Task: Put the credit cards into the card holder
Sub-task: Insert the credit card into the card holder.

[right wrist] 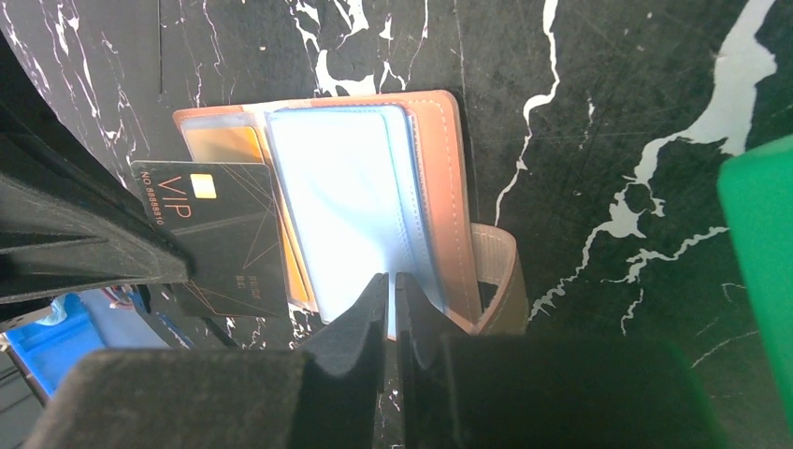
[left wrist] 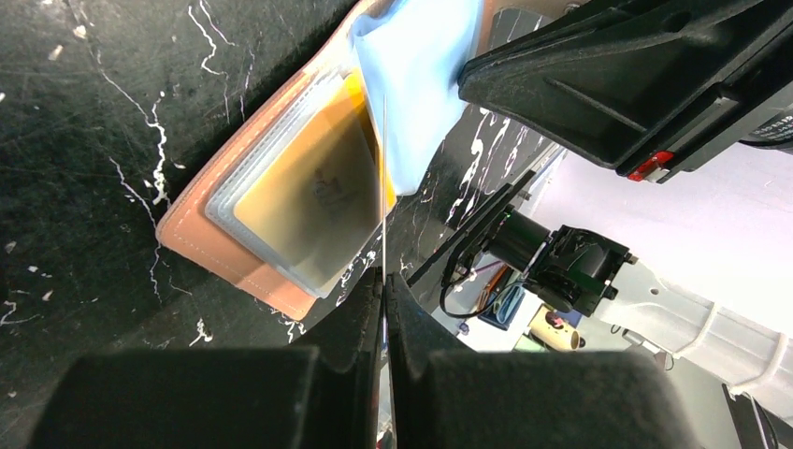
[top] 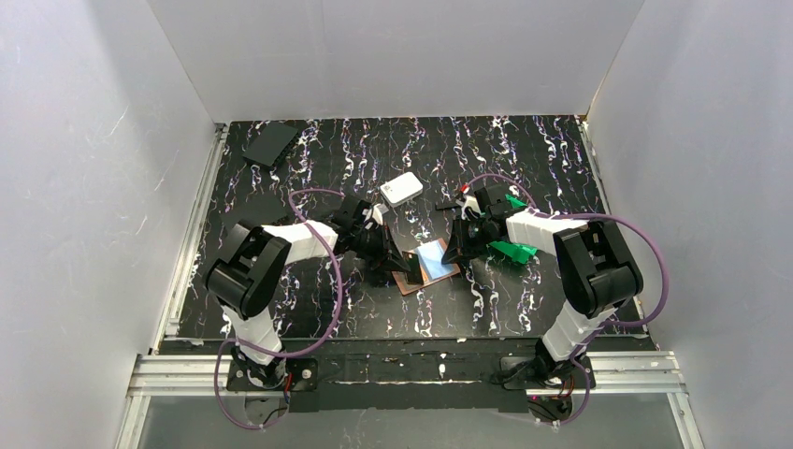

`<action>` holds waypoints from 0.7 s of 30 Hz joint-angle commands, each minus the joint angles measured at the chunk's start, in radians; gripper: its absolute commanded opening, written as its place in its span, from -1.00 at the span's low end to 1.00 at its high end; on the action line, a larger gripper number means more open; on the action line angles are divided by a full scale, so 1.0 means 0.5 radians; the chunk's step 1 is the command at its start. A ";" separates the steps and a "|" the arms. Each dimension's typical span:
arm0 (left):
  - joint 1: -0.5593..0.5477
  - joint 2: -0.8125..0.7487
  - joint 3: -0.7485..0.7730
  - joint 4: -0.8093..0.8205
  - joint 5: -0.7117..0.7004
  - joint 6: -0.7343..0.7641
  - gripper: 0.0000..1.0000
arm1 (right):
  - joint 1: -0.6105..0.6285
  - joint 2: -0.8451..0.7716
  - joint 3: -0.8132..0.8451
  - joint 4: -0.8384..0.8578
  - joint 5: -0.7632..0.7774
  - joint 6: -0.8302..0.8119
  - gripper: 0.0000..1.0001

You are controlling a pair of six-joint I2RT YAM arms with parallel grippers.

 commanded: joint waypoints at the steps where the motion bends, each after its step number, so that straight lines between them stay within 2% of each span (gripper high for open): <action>1: 0.003 0.022 -0.013 0.014 0.083 0.005 -1.00 | -0.001 0.051 -0.034 0.027 0.156 -0.038 -0.70; 15: 0.007 0.188 0.045 0.165 0.182 -0.052 -1.00 | -0.001 0.049 -0.030 0.012 0.132 -0.055 -0.73; 21: 0.011 0.122 0.049 0.226 0.126 0.034 -1.00 | -0.001 0.088 -0.015 0.007 0.103 -0.071 -0.75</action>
